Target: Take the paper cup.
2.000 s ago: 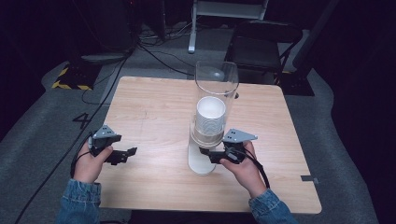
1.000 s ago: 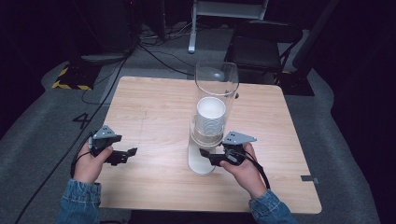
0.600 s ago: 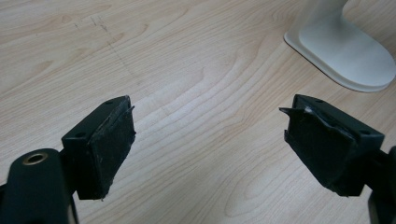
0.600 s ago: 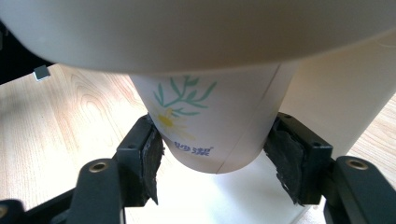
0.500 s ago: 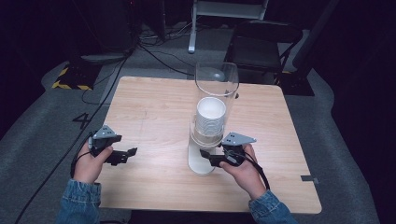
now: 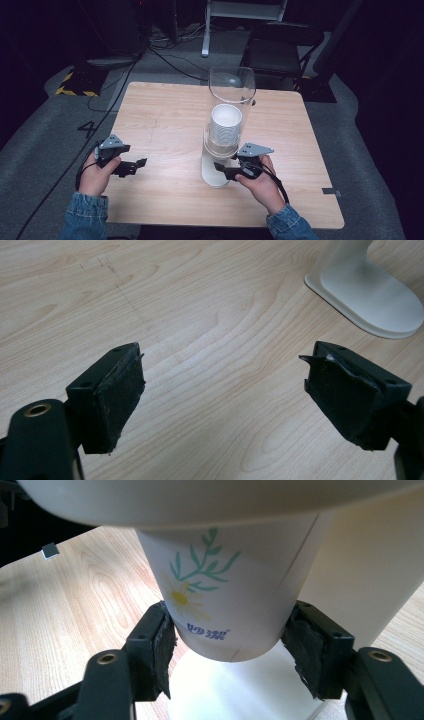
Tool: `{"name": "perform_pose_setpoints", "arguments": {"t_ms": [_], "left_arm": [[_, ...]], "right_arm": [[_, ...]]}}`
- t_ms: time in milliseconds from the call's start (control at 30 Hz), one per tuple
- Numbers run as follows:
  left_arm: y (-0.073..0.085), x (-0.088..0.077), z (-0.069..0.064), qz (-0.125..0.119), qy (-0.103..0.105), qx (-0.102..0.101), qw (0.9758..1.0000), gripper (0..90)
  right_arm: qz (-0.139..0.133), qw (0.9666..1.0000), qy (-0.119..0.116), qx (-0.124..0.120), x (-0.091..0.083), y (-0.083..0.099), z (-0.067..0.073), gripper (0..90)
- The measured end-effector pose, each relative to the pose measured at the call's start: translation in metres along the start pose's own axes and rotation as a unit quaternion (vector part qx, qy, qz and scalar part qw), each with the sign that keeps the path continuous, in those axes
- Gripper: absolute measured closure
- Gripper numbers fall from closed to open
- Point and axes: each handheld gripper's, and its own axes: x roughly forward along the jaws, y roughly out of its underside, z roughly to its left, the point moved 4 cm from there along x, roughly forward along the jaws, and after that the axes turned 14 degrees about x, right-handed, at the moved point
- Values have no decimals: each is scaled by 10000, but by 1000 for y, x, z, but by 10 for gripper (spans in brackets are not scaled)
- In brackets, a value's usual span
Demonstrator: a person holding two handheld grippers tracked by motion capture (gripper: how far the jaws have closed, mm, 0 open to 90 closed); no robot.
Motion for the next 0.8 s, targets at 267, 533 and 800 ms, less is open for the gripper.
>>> {"name": "perform_pose_setpoints", "arguments": {"t_ms": [267,533,800], "left_arm": [[0,0,0,6,-3,1,10000,155],[0,1,-1,8,15,5,10000,155],[1,-1,2,-10,-14,-54,10000,156]], "right_arm": [[-104,9996,105,-254,2,0,-3,392],[75,9982,293,-520,11,7,-9,392],[213,9985,236,-444,14,14,-13,392]]}}
